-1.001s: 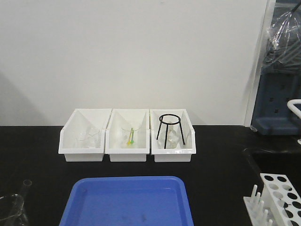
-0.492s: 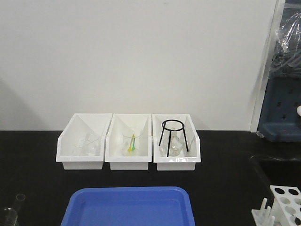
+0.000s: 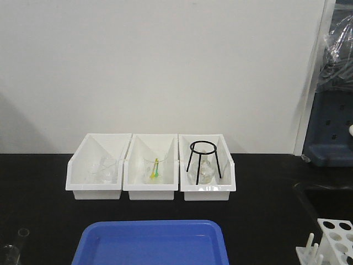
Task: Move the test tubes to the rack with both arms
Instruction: 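Move the left gripper to the test tube in the glass beaker and grasp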
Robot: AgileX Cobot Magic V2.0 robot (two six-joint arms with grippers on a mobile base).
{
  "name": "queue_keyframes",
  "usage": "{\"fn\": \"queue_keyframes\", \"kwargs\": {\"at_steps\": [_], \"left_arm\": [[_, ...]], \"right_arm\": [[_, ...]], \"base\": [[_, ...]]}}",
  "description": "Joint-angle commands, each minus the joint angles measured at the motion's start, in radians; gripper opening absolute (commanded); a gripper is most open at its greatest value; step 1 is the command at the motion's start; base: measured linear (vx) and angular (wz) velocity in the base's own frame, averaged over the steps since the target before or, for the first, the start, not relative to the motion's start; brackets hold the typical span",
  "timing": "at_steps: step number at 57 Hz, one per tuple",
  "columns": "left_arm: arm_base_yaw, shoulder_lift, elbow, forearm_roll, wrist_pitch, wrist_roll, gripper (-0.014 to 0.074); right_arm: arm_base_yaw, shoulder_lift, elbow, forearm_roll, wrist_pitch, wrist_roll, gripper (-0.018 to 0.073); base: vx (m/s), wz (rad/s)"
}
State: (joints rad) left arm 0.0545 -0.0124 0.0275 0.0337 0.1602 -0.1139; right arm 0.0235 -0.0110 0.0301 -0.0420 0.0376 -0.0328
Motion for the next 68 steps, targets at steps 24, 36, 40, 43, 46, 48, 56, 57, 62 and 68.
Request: {"fn": "queue_keyframes", "kwargs": {"at_steps": [24, 36, 40, 43, 46, 48, 56, 57, 62, 68], "left_arm": [[-0.001, -0.003, -0.027, -0.011, -0.322, -0.043, -0.0004], [-0.001, -0.003, -0.044, -0.009, -0.526, -0.043, -0.0004], [-0.003, -0.003, -0.071, -0.002, -0.494, -0.043, -0.0004], [-0.003, -0.003, -0.1, 0.008, -0.452, -0.043, -0.0004], [-0.003, 0.001, -0.141, 0.039, -0.403, -0.041, -0.0003], [-0.003, 0.009, -0.168, 0.07, -0.374, -0.041, -0.0001], [-0.003, 0.074, -0.265, 0.176, -0.279, -0.042, 0.0013], [-0.003, 0.089, -0.277, 0.18, -0.264, -0.042, 0.0017], [-0.003, 0.148, -0.306, 0.182, -0.226, -0.043, 0.0043], [-0.003, 0.23, -0.304, 0.182, -0.205, -0.043, 0.0092]], "right_arm": [[-0.003, -0.01, -0.036, -0.005, -0.216, -0.004, -0.0008], [-0.003, 0.042, -0.172, -0.013, -0.064, -0.005, -0.0007], [-0.003, 0.075, -0.217, -0.011, -0.073, -0.005, -0.0005], [-0.003, 0.096, -0.245, -0.012, -0.073, -0.005, -0.0003], [-0.003, 0.128, -0.275, -0.012, -0.07, -0.005, -0.0001], [-0.003, 0.149, -0.294, -0.012, -0.068, -0.005, 0.0002], [-0.003, 0.234, -0.339, -0.01, -0.06, -0.005, 0.0034], [-0.003, 0.242, -0.34, -0.009, -0.06, -0.005, 0.004], [-0.003, 0.29, -0.346, -0.007, -0.06, -0.005, 0.0085], [-0.003, 0.344, -0.346, -0.007, -0.062, -0.005, 0.0164]], "base": [[0.0, 0.0], [0.0, 0.0], [0.0, 0.0], [0.0, 0.0], [0.0, 0.0], [0.0, 0.0], [0.0, 0.0], [0.0, 0.0], [0.0, 0.0], [0.0, 0.0]]}}
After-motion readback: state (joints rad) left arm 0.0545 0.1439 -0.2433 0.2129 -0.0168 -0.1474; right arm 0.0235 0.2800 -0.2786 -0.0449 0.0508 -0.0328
